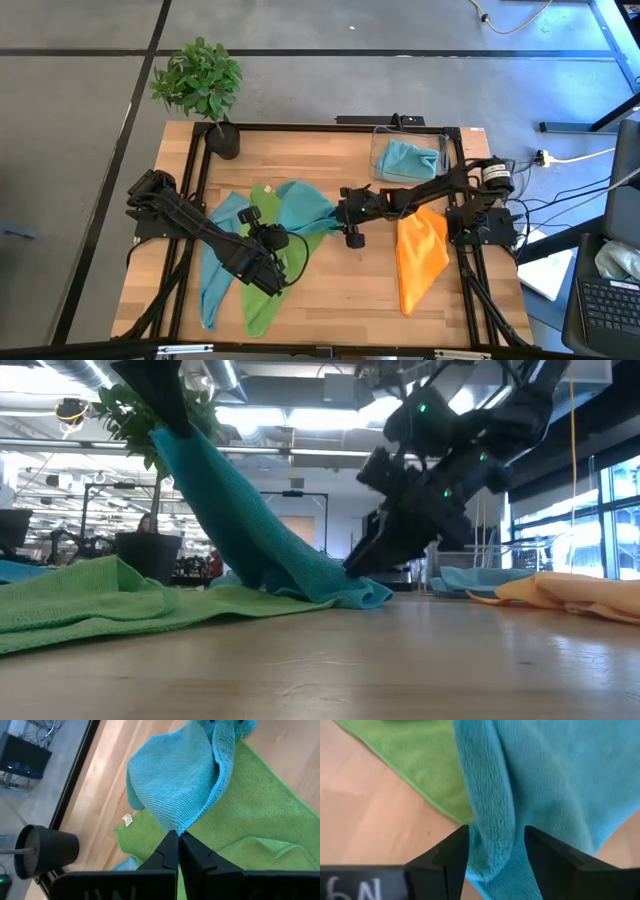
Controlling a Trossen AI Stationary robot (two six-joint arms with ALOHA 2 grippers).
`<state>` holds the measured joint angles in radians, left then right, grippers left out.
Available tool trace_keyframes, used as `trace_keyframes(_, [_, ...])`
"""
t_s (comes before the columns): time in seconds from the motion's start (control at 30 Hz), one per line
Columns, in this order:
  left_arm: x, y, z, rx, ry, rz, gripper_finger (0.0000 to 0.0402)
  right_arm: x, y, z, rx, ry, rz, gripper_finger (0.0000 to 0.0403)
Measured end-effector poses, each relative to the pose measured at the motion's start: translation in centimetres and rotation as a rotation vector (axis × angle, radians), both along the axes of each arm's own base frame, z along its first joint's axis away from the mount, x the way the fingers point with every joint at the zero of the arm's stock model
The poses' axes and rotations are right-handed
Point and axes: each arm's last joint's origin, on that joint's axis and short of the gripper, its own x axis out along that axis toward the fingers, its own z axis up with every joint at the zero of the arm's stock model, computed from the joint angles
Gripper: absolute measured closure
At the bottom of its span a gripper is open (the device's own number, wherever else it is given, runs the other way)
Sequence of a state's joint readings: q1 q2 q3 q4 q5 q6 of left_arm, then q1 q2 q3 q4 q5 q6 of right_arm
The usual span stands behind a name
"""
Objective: Fold microfiber towels
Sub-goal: Fold the blue Fold the blue microfiber towel
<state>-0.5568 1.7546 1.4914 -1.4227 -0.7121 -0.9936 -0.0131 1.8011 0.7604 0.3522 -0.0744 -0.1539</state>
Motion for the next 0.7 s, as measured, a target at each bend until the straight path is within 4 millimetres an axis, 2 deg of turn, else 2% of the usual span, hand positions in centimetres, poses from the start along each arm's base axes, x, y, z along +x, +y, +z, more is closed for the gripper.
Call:
trace_keyframes(0.2, [0.0, 0.0, 0.0, 0.003, -0.001, -0.001, 0.0401, -0.01, -0.95, -0.72, 0.091, 0.022, 0.036, 0.0211])
trace_keyframes(0.4, [0.0, 0.01, 0.0, 0.004, -0.001, -0.001, 0.0401, -0.13, -0.55, -0.66, 0.248, 0.035, 0.138, 0.0211])
trace_keyframes(0.7, [0.0, 0.01, -0.02, 0.004, 0.0, -0.001, 0.0401, -0.24, -0.67, -0.83, 0.244, 0.059, 0.09, 0.0217])
